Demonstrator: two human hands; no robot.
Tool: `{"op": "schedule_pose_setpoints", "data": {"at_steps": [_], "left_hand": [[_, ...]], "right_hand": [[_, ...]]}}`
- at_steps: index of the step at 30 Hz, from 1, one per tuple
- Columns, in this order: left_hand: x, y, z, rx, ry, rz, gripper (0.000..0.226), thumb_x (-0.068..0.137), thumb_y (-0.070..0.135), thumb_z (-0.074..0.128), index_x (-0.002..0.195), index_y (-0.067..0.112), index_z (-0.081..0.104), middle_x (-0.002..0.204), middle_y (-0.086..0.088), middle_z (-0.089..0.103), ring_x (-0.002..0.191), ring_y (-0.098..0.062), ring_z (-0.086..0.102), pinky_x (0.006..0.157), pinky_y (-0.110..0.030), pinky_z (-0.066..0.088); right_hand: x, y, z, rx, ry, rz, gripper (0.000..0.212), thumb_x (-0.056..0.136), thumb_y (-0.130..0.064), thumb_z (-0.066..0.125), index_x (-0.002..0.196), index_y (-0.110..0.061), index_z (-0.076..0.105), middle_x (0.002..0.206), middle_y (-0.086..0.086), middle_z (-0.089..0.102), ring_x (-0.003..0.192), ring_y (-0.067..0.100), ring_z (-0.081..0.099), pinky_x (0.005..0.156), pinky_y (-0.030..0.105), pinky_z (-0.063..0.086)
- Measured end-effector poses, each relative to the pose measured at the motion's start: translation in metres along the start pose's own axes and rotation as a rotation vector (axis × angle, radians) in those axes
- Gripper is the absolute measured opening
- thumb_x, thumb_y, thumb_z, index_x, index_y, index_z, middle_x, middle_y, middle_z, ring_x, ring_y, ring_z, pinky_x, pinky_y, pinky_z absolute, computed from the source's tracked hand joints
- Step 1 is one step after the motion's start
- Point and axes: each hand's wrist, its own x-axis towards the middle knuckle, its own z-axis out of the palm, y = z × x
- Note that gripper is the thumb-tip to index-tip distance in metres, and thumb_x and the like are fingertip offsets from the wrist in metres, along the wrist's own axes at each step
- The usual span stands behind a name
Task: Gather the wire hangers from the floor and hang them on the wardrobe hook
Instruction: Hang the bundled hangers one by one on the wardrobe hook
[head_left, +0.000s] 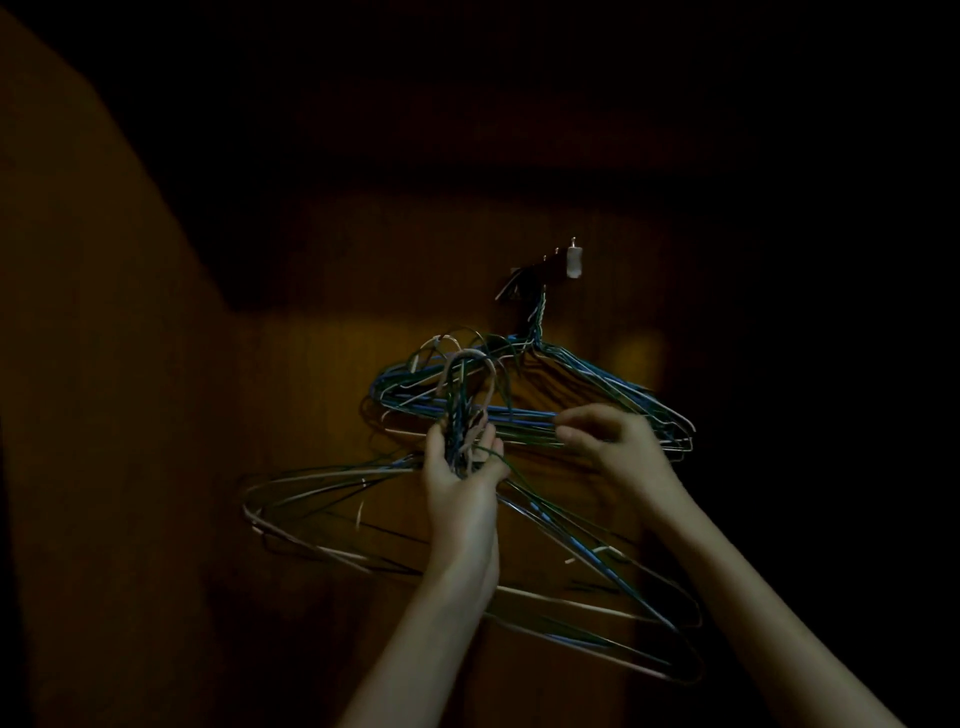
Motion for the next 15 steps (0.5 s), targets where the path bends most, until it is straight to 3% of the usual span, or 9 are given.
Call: {"op": "schedule_pose_setpoints", "data": {"at_steps": [4,7,11,15], "left_hand": [[-0.007,-0.003,-0.004,0.015,-0.004,-0.008,0.073,0.083,-0.025,0.042,0.145,0.012,0.03,0.134,-0.012,0.052,0.113,-0.016,0.055,0.087,-0.022,0.044],[-0.013,-0.003,-0.006,0.015,0.001,-0.022,0.074,0.084,-0.024,0.042,0.146,0.014,0.027,0.135,-0.012,0.051,0.115,-0.015,0.053,0.08,-0.019,0.046],[-0.02,-0.005,-0.01,0.052,-0.036,-0.04,0.076,0.084,-0.023,0.045,0.147,0.014,0.026,0.134,-0.011,0.051,0.117,-0.018,0.052,0.087,-0.025,0.045],[-0.026,-0.005,-0.015,0.067,0.004,-0.036,0.073,0.082,-0.026,0.044,0.143,0.013,0.034,0.123,-0.008,0.055,0.121,-0.023,0.052,0.096,-0.028,0.043]], "right_hand": [[-0.028,-0.014,0.018,0.089,-0.218,-0.004,0.015,0.088,-0.013,0.06,0.089,-0.028,0.064,0.086,-0.013,0.063,0.078,-0.004,0.058,0.068,0.009,0.046],[-0.035,-0.012,0.027,0.01,-0.27,-0.027,0.013,0.087,-0.016,0.062,0.088,-0.028,0.064,0.087,-0.015,0.063,0.086,-0.001,0.059,0.078,0.013,0.045],[-0.039,-0.009,0.031,0.028,-0.271,-0.021,0.017,0.089,-0.014,0.06,0.085,-0.03,0.064,0.087,-0.013,0.064,0.086,0.002,0.06,0.081,0.02,0.047],[-0.043,-0.008,0.029,0.163,-0.172,0.038,0.014,0.09,-0.009,0.057,0.085,-0.019,0.064,0.08,-0.002,0.062,0.065,0.004,0.058,0.059,0.017,0.049]]}}
